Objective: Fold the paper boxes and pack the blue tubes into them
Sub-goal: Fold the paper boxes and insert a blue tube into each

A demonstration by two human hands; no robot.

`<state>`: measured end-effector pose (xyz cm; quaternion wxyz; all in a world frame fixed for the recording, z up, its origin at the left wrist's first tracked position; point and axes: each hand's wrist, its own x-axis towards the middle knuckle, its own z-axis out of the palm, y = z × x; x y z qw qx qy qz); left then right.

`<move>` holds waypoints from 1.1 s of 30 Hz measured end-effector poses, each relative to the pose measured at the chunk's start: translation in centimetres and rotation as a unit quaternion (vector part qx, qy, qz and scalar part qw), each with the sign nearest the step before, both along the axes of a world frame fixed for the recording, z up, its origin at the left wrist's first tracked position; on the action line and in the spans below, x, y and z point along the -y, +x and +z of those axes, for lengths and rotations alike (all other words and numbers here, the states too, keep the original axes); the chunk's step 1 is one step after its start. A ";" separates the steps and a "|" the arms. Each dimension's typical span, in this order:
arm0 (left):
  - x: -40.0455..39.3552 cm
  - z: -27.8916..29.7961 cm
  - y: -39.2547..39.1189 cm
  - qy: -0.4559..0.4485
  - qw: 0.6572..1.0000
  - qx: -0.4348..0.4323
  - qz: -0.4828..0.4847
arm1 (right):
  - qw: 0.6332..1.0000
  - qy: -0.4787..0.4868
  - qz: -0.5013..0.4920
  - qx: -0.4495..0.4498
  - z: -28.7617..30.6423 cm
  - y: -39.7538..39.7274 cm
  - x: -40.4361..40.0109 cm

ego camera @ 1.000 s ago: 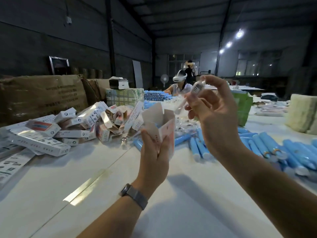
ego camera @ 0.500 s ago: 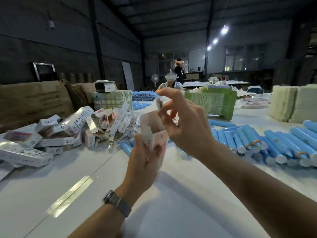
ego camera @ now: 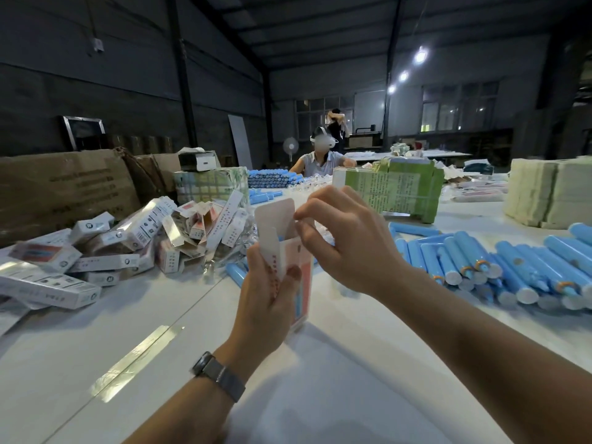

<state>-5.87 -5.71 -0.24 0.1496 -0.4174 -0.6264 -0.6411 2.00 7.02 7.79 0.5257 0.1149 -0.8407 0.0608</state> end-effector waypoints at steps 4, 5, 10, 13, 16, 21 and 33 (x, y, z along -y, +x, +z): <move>0.1 0.2 -0.3 0.014 0.999 -0.028 -0.010 | 0.999 0.040 -0.004 0.026 -0.3 0.0 0.0; 0.1 0.3 -0.3 0.020 0.999 -0.037 -0.011 | 0.999 0.030 0.002 0.036 -0.4 0.0 0.0; 0.2 0.7 -0.2 0.056 0.996 -0.066 0.034 | 0.991 -0.071 0.080 0.081 -0.7 -0.6 -0.3; 0.3 0.7 -0.1 0.043 0.996 -0.065 0.041 | 0.981 -0.130 0.107 0.099 -1.2 -0.8 -0.3; 0.5 0.9 0.1 0.042 0.996 -0.072 0.013 | 0.957 -0.215 0.156 0.119 -1.3 -0.9 -0.4; 0.6 0.9 -0.2 0.027 0.996 -0.089 0.007 | 0.926 -0.273 0.207 0.160 -1.4 -0.9 -0.8; 1.0 1.1 -0.4 0.041 0.995 -0.031 -0.090 | 0.916 -0.284 0.235 0.162 -1.6 -0.8 -0.9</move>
